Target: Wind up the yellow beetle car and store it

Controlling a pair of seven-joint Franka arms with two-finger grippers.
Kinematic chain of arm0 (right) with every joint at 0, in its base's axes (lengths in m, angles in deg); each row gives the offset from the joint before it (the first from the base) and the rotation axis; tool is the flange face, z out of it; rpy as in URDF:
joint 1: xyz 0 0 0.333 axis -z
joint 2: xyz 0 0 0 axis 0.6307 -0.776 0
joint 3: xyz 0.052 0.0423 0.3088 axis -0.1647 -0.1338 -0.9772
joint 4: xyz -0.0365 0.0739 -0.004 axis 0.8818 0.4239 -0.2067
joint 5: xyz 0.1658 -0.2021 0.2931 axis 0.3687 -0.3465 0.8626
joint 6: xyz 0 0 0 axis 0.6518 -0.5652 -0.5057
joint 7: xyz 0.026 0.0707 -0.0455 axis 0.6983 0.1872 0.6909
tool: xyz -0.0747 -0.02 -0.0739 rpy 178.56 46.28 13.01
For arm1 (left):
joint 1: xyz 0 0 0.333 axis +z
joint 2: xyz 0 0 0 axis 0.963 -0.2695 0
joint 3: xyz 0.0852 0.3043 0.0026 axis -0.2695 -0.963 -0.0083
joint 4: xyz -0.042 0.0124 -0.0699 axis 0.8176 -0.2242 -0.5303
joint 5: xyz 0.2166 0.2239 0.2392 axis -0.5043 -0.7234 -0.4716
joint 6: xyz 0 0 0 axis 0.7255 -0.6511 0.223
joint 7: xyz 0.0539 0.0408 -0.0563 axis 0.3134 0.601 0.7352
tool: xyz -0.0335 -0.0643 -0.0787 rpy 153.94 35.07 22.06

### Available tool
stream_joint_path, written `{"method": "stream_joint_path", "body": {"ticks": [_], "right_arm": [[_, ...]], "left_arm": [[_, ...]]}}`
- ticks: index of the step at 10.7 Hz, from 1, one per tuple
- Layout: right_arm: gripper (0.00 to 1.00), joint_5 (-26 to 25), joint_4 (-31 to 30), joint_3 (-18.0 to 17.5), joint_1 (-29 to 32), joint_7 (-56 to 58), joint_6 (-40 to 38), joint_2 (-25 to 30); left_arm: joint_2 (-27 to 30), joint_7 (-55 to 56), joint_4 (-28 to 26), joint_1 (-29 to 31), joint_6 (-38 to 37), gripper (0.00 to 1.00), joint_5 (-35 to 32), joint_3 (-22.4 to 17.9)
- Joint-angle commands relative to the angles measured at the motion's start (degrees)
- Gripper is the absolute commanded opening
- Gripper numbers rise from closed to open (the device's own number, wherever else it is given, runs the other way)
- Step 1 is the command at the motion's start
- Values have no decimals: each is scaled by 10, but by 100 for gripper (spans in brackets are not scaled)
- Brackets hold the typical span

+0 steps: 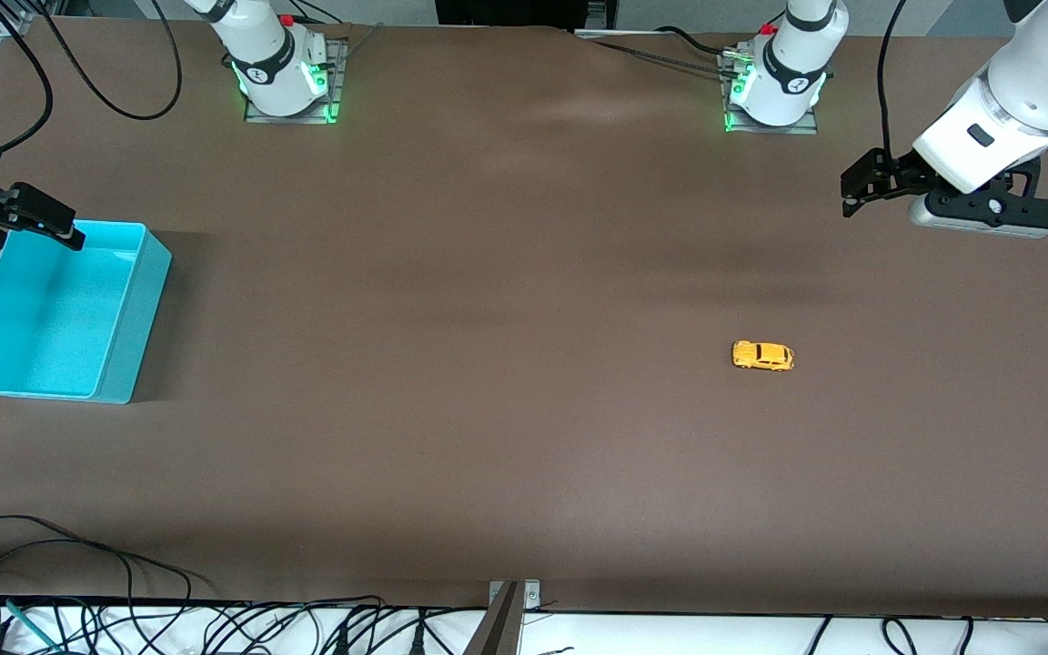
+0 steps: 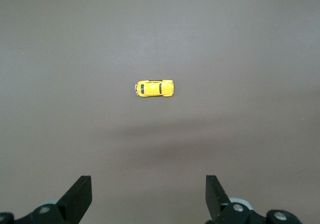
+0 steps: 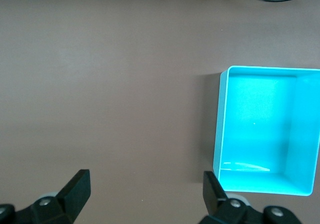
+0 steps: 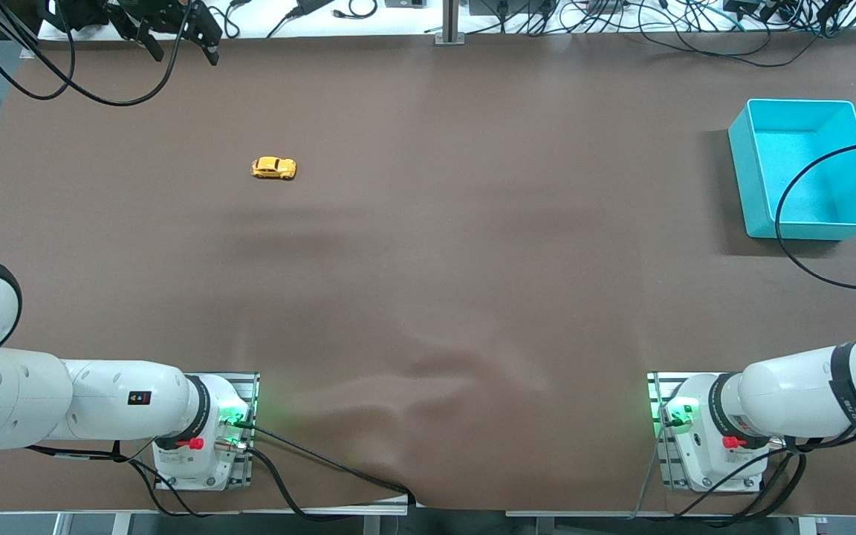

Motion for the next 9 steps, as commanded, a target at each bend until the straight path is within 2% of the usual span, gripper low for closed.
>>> {"method": "stream_joint_path", "body": {"ticks": [1, 4, 7, 9], "right_arm": [[100, 1, 2, 1, 2, -3, 0, 2], [100, 11, 2, 1, 2, -3, 6, 2], [100, 49, 3, 9, 2, -3, 8, 3], [100, 49, 3, 9, 2, -2, 6, 2]], "left_arm": [[-4, -11, 11, 5, -14, 100, 10, -4], [-5, -11, 13, 7, -14, 100, 4, -7], [-14, -10, 16, 12, -14, 100, 3, -8], [-16, -10, 16, 12, -13, 100, 3, -8]]}}
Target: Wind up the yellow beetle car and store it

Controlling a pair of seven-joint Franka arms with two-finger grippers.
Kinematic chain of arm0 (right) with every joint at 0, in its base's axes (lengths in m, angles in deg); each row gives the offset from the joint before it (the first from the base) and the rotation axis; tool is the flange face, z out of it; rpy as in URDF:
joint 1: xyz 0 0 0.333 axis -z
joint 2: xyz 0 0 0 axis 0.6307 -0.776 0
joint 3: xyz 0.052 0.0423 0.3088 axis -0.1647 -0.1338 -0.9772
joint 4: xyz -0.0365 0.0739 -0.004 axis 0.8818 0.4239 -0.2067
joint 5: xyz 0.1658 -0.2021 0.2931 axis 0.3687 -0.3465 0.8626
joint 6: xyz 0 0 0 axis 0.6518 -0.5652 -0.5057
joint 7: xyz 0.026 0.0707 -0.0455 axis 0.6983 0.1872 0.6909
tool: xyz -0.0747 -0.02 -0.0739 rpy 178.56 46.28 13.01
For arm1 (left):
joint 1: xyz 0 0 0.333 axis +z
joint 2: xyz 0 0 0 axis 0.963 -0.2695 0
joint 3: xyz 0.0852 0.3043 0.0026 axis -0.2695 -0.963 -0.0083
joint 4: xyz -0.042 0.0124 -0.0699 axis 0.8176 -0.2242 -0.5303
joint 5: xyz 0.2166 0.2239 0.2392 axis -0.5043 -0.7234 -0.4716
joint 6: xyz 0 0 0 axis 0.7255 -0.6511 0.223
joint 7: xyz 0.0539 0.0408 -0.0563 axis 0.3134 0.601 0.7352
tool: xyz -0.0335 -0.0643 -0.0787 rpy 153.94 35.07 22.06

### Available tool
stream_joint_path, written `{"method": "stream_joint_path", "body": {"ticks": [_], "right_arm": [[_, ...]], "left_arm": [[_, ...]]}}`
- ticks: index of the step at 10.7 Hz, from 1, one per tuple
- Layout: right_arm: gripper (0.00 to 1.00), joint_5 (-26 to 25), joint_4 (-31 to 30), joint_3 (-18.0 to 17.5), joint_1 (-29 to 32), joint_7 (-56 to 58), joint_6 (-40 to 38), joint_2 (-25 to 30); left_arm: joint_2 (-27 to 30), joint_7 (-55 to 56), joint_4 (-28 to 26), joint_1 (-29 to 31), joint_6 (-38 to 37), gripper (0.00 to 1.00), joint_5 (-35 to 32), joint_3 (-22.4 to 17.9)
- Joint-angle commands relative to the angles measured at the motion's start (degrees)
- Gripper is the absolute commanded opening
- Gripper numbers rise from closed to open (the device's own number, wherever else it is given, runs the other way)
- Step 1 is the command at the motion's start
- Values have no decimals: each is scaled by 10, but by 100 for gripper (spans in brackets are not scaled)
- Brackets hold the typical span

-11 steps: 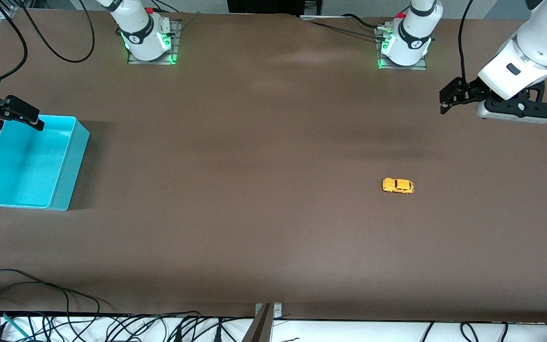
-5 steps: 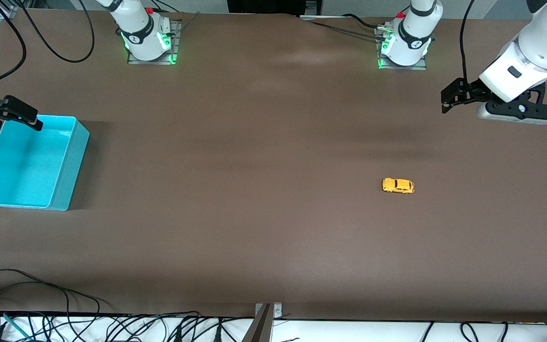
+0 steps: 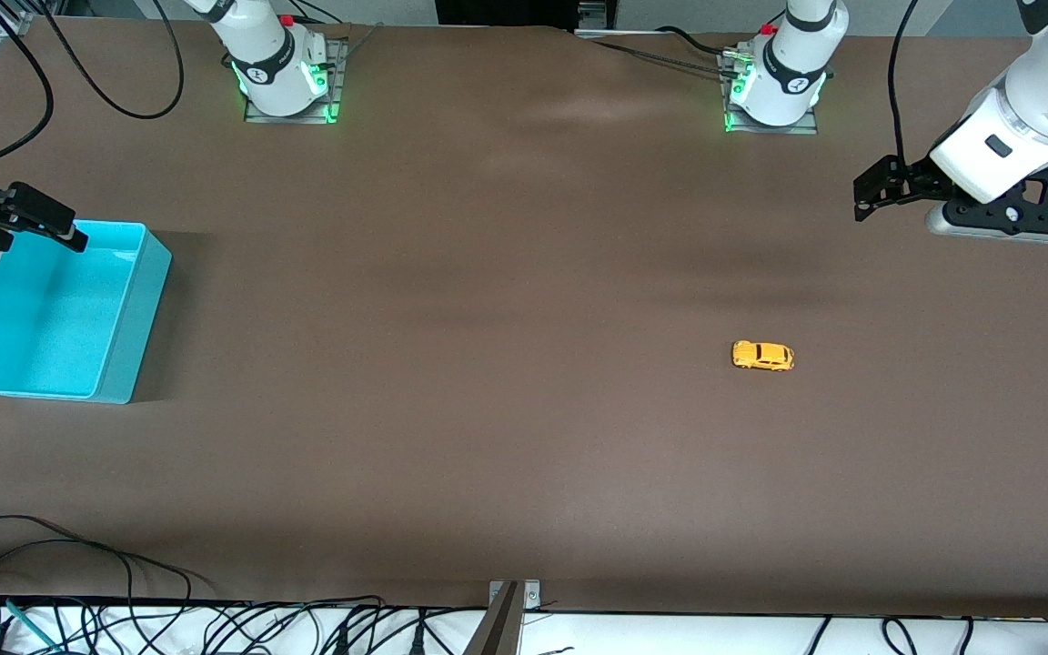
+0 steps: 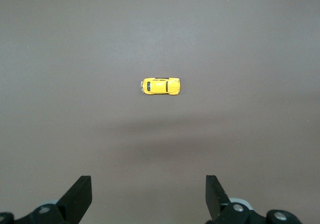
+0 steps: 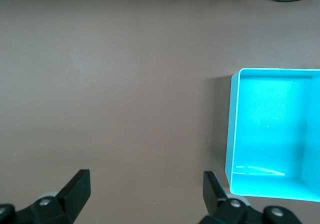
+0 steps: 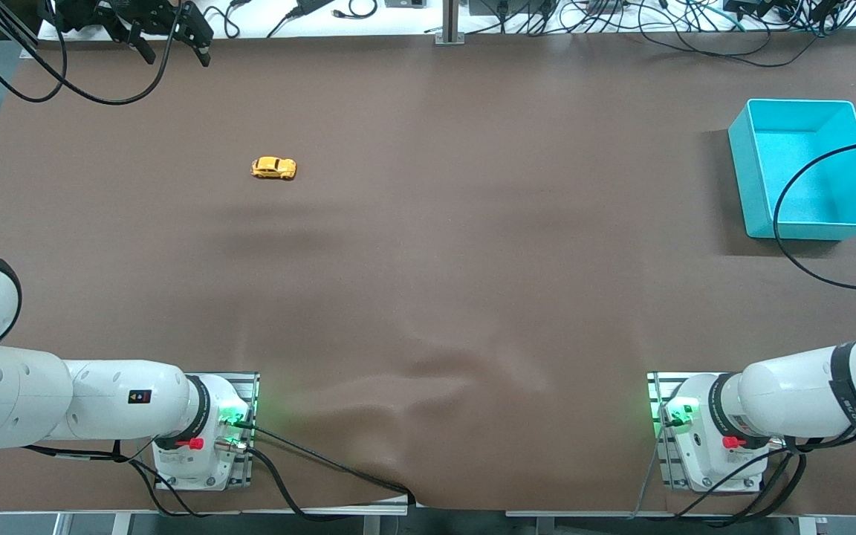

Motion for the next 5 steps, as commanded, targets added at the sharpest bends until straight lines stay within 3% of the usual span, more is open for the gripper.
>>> {"method": "stream_joint_path", "body": {"ticks": [1, 5], "right_arm": [[100, 9, 2, 4, 2, -1, 1, 1], [100, 8, 2, 9, 4, 5, 0, -1]], "left_arm": [[-11, -11, 15, 2, -11, 100, 3, -2], [-12, -10, 16, 2, -10, 100, 2, -2]]}}
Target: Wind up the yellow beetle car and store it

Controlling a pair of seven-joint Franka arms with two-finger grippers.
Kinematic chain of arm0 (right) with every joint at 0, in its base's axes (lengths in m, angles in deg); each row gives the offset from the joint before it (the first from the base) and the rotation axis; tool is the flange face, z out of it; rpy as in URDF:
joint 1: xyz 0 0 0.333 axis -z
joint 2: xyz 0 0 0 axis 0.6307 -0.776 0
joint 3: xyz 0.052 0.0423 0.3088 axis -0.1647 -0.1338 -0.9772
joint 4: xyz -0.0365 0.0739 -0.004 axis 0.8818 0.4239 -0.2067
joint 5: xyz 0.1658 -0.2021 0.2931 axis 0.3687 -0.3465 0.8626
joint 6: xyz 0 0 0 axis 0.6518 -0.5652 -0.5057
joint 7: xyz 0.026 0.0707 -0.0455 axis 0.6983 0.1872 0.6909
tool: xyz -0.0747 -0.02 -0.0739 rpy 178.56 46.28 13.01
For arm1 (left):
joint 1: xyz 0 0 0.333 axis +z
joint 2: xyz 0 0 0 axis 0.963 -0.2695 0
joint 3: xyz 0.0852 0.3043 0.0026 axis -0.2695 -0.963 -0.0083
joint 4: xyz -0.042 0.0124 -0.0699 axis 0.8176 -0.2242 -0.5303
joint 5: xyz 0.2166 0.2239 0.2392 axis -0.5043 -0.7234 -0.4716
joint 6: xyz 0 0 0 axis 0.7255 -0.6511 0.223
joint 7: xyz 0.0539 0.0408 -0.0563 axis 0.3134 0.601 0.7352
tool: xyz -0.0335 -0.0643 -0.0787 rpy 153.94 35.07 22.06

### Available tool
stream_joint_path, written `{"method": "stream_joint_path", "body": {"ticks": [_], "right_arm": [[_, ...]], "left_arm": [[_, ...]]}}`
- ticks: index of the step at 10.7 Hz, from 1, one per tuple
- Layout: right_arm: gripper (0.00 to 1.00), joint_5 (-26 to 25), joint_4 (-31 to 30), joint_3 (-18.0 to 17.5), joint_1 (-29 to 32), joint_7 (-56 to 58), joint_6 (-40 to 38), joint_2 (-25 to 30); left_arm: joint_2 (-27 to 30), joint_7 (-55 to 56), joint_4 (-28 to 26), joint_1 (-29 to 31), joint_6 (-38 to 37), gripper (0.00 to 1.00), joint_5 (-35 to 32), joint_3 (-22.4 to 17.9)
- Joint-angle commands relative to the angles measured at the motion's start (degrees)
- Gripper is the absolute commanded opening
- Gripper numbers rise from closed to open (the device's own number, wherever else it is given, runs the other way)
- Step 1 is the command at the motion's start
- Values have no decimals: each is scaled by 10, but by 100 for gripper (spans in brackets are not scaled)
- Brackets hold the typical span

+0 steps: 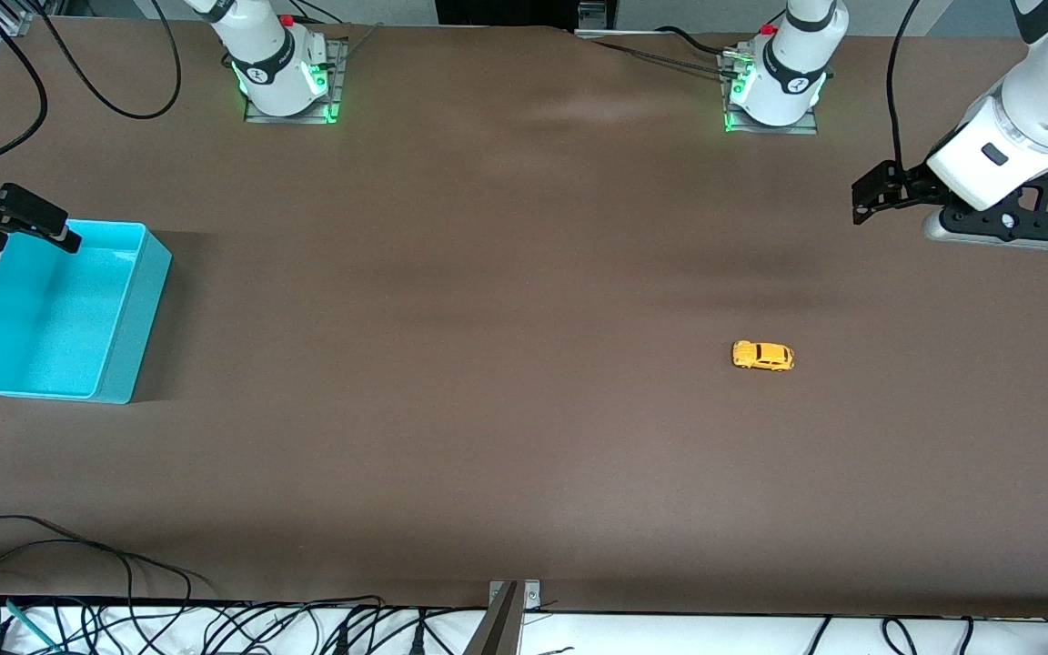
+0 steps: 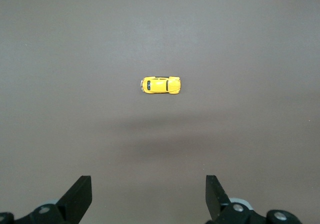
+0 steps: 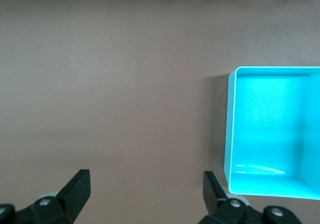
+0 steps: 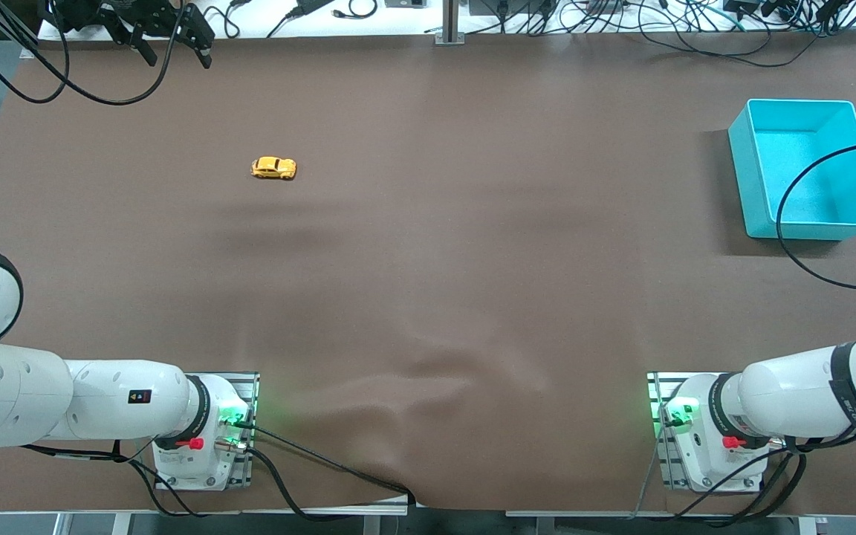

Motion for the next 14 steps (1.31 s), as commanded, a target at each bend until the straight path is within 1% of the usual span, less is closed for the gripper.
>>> {"method": "stream_joint_path", "body": {"ticks": [1, 12, 14], "right_arm": [[100, 6, 2, 2, 4, 5, -2, 0], [100, 9, 1, 10, 6, 8, -1, -1], [100, 10, 1, 18, 9, 9, 2, -8]], "left_arm": [[-8, -10, 16, 2, -10, 100, 2, -2], [-8, -11, 16, 2, -10, 100, 2, -1], [-8, -11, 15, 2, -10, 100, 3, -1]]}}
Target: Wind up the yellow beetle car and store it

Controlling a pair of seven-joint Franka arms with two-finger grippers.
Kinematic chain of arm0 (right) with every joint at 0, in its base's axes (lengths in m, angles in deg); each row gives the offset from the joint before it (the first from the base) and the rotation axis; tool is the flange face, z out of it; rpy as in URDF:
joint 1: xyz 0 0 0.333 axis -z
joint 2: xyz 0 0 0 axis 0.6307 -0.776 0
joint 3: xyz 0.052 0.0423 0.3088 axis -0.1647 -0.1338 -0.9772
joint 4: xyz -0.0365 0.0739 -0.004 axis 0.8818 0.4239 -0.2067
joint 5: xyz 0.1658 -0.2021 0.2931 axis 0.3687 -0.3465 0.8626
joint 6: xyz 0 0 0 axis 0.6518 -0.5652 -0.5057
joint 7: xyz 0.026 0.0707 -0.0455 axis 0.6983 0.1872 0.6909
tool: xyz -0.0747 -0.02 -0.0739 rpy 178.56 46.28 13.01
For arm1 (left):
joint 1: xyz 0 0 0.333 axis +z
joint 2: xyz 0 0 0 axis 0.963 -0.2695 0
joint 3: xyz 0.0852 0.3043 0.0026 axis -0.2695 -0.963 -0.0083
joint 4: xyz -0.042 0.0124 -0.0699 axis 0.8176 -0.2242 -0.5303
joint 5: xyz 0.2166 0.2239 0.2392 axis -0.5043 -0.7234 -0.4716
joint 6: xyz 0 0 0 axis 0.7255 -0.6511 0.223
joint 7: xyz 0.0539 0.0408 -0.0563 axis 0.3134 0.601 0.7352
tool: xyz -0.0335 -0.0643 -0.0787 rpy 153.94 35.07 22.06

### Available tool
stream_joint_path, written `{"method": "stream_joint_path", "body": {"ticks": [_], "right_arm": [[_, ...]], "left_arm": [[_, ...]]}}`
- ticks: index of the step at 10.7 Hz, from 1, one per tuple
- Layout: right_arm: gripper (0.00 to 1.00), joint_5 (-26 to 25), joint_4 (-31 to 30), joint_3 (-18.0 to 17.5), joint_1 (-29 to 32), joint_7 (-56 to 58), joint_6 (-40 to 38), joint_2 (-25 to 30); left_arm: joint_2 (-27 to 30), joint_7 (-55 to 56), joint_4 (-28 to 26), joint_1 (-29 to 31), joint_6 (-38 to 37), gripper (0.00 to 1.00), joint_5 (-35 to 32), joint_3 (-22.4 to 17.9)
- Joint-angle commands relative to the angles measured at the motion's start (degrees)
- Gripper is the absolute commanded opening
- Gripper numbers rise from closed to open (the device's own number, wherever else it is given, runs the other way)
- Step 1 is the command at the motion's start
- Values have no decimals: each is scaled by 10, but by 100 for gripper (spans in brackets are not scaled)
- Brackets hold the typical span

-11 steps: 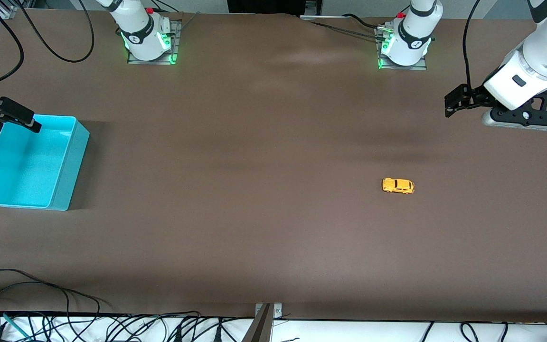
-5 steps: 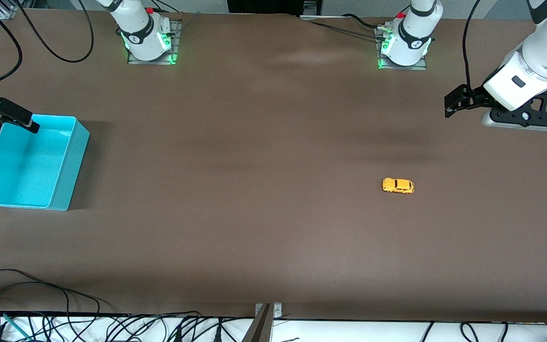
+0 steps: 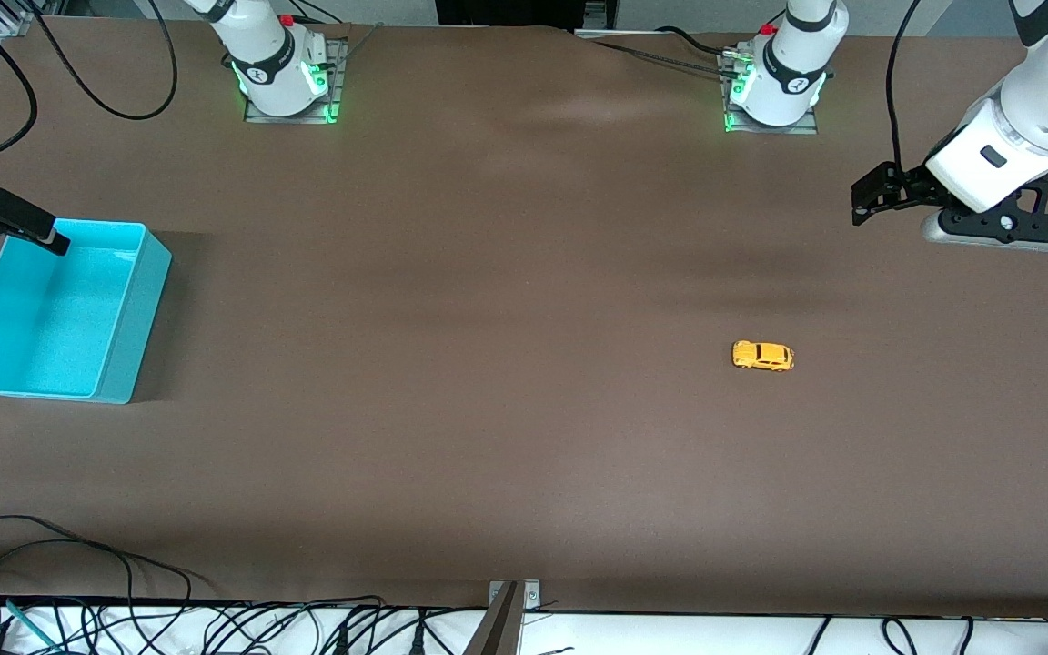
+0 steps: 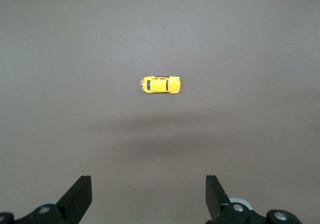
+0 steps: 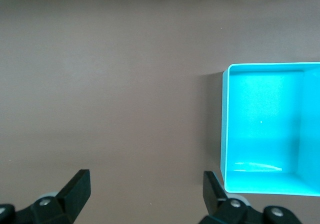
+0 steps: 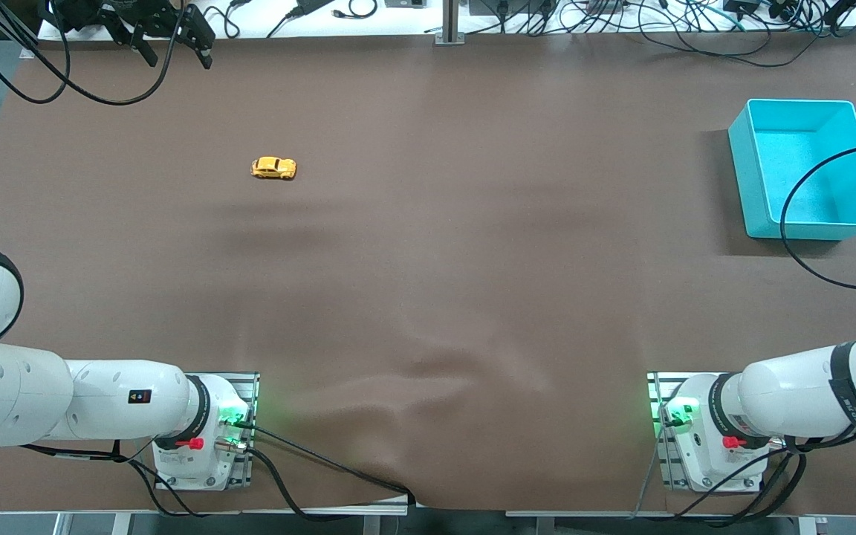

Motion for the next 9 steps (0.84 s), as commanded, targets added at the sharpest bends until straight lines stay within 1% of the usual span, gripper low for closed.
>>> {"method": "stream_joint_path", "body": {"ticks": [1, 7, 9], "right_arm": [[100, 9, 1, 7, 5, 8, 1, -3], [100, 7, 1, 4, 3, 7, -3, -2], [100, 7, 1, 0, -1, 6, -4, -2]], "left_arm": [[-6, -11, 15, 2, -10, 100, 3, -1], [-6, -11, 15, 2, -11, 100, 3, -1], [-23, -11, 13, 1, -15, 100, 4, 0]]}}
